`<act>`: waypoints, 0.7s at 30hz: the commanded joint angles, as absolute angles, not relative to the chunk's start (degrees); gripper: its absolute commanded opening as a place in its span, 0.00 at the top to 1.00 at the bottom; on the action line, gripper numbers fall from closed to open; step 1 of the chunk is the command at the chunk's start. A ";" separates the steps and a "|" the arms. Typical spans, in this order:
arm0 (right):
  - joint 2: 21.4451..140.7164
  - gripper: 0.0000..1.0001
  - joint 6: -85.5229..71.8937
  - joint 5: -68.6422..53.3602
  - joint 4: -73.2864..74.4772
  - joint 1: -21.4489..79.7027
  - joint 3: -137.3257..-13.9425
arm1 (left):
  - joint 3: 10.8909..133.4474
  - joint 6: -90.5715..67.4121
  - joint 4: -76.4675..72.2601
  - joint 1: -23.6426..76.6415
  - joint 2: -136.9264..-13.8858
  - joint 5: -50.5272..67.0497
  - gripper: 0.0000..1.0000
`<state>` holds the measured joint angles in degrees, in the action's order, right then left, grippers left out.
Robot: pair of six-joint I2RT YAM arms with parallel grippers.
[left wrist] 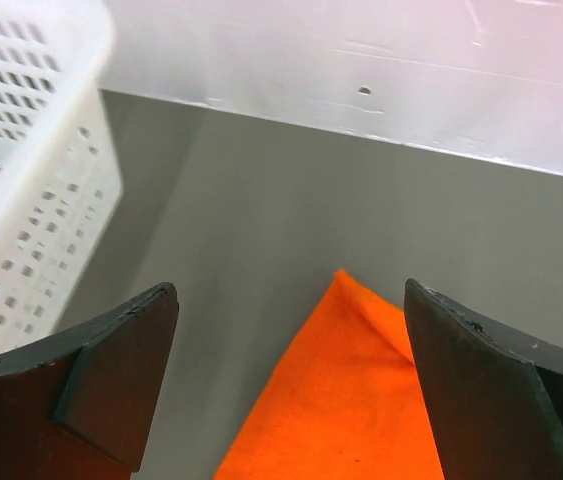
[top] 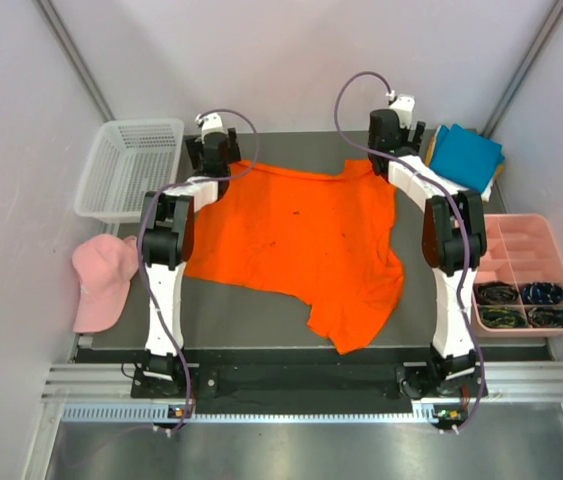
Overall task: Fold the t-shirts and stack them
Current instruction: Flatten out the tshirt
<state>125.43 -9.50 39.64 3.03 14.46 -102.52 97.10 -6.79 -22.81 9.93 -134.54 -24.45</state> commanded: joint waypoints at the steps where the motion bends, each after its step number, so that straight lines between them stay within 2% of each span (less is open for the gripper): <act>1: 123.23 0.10 -9.84 41.84 1.50 13.97 -102.40 | 98.27 -5.71 -25.58 9.58 -132.72 -26.37 0.01; 5: 118.93 0.10 -11.25 40.87 2.54 13.97 -98.88 | 95.37 -7.38 -26.89 9.67 -129.65 -22.08 0.01; 11: 114.09 0.10 -14.50 32.62 6.93 14.06 -91.86 | 90.62 -10.28 -25.75 10.46 -125.78 -14.78 0.01; 17: 110.31 0.08 -15.20 27.69 9.40 16.87 -87.72 | 84.91 -9.49 -25.66 14.50 -121.73 -12.22 0.01; 21: 108.55 0.07 -16.17 18.84 10.98 17.93 -86.40 | 83.32 -11.86 -24.79 16.52 -120.85 -6.17 0.01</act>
